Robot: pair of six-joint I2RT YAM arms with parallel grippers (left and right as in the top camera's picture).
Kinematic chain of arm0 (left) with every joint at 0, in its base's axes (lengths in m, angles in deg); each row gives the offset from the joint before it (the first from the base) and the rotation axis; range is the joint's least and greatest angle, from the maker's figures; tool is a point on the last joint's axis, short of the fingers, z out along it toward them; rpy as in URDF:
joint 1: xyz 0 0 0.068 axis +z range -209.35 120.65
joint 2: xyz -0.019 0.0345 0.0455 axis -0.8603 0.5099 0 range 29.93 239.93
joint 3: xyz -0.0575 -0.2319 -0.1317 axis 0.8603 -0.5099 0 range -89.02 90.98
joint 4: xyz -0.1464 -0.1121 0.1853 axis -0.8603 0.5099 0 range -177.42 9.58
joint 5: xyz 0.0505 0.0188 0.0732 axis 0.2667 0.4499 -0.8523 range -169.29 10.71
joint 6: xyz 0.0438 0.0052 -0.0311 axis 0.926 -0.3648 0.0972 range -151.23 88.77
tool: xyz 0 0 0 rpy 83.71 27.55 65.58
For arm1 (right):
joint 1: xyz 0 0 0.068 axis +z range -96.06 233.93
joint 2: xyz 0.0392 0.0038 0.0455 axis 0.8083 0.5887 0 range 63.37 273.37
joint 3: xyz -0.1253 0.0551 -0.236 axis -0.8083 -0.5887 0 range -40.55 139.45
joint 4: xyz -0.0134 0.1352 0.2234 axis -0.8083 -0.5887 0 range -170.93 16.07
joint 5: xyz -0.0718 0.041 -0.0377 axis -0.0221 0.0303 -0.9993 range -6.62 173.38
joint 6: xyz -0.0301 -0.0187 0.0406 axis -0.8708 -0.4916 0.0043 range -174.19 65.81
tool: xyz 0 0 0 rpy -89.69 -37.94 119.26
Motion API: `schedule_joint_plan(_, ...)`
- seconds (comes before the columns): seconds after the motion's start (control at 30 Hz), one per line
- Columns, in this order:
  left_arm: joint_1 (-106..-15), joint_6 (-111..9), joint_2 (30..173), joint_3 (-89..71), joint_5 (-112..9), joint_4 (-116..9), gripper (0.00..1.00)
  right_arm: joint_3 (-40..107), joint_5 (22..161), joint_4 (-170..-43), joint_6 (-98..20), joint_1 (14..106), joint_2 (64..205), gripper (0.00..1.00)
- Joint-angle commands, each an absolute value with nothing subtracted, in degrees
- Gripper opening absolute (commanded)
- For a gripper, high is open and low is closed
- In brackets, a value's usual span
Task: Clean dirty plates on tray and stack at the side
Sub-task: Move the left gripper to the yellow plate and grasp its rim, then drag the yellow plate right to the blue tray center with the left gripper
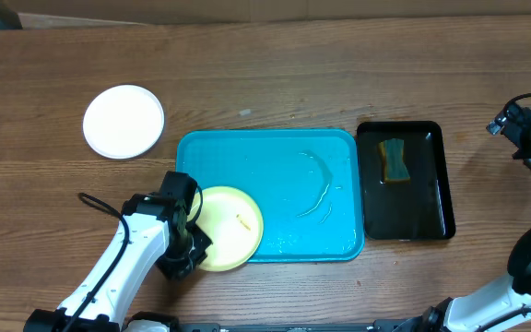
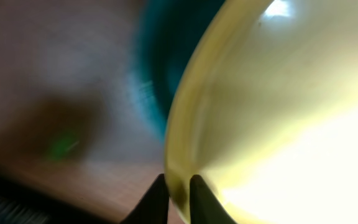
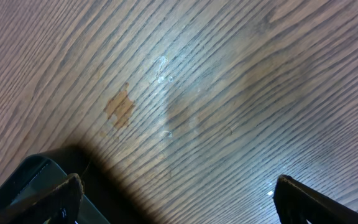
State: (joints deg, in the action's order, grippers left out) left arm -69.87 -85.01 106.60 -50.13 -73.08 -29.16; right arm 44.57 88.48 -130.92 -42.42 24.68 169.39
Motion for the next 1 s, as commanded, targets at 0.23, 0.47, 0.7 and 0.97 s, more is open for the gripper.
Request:
schedule_joint_plan(0.23,-70.22,-69.57,106.33,-50.32,-70.96,-43.91,0.24,45.33,88.33,-130.63,-42.18,24.61,168.86,1.0)
schedule_joint_plan(0.47,-69.5,-68.92,108.39,-48.03,-75.48,-45.82,0.32,45.33,88.33,-130.63,-42.18,24.61,168.86,1.0)
schedule_joint_plan(0.7,-66.26,-63.93,112.06,-32.75,-76.55,-29.25,0.35,45.33,88.33,-130.63,-42.18,24.61,168.86,1.0)
schedule_joint_plan(0.97,-66.53,-64.48,112.54,-36.44,-76.9,-26.19,0.28,45.33,88.33,-130.63,-42.18,24.61,168.86,1.0)
